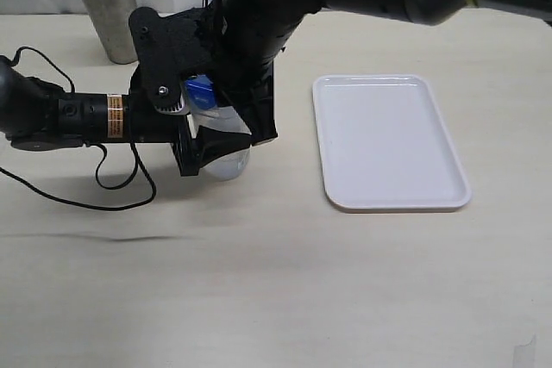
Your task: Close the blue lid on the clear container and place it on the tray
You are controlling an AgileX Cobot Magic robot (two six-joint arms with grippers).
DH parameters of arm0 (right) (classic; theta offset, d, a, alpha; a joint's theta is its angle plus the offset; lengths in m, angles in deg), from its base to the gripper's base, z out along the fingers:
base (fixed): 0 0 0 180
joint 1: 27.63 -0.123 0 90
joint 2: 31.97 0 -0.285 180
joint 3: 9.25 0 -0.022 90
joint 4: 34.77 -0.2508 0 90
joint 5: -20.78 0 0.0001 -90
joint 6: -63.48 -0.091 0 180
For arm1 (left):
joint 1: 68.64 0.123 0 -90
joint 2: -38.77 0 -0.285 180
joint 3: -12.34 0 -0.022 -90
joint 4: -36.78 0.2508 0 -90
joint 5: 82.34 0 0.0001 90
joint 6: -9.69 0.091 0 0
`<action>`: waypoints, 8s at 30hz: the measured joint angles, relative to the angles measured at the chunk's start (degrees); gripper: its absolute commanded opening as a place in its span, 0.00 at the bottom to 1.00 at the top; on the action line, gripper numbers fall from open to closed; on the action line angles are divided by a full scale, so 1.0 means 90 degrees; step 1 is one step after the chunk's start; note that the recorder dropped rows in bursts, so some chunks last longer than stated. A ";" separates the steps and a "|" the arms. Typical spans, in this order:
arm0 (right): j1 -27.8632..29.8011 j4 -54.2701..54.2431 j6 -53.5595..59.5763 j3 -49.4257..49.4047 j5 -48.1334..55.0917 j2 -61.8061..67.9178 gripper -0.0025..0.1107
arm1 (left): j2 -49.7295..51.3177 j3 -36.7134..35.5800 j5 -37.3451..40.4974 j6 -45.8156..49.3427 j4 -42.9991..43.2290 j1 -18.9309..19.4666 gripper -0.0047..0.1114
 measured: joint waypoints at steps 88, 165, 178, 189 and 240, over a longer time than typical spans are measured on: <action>0.0130 0.1162 0.0295 -0.2002 -0.1761 -0.0922 0.26 | 0.0000 0.0000 -0.0151 0.0028 0.0263 -0.0062 0.04; 0.0368 -0.1805 0.0533 0.1103 0.2466 -0.0281 0.36 | -0.0200 0.0812 -0.0193 0.0357 0.2795 -0.0619 0.04; 0.0382 -0.0829 -0.0081 0.1124 0.2011 0.0002 0.46 | -0.0200 0.0812 -0.0164 0.0255 0.2772 -0.0619 0.04; 0.0434 -0.1727 -0.0132 0.1129 0.2321 0.0046 0.45 | -0.0200 0.0812 -0.0188 0.0357 0.2773 -0.0521 0.04; 0.0433 -0.0217 -0.4530 0.1108 0.0665 0.0329 0.06 | 0.0237 0.0812 -0.0279 -0.0910 0.0881 -0.0001 0.04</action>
